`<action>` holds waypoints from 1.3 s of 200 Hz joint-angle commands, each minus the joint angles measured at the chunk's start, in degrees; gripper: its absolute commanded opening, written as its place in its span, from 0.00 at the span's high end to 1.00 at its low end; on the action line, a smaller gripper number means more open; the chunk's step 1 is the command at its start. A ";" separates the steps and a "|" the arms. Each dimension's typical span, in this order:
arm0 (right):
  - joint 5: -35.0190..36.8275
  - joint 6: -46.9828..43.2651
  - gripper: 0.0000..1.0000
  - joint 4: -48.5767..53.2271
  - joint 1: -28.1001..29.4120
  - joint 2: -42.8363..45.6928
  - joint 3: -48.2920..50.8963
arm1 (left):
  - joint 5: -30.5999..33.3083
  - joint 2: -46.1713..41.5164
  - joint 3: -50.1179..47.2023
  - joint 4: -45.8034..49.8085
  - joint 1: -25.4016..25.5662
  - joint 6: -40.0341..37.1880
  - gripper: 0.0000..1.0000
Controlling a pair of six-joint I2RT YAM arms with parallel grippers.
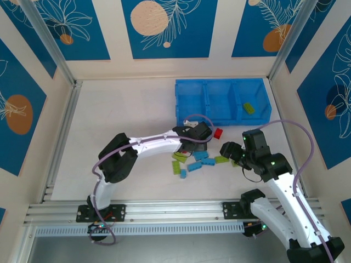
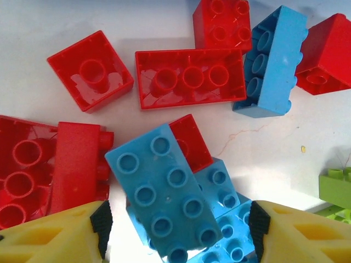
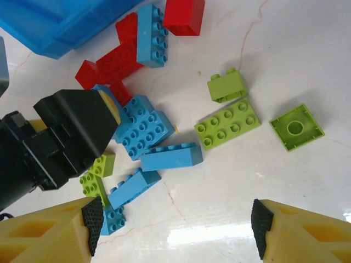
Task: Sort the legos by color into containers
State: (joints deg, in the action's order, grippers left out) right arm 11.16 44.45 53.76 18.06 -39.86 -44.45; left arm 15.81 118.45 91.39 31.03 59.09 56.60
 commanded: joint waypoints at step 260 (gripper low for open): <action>1.44 4.73 0.21 0.03 0.92 6.11 -0.91 | 4.05 19.73 43.50 1.52 -15.64 -28.83 0.74</action>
State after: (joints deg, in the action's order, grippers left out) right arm 11.62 48.45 53.65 18.44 -34.17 -44.88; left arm 22.35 131.37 127.13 31.86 44.23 34.15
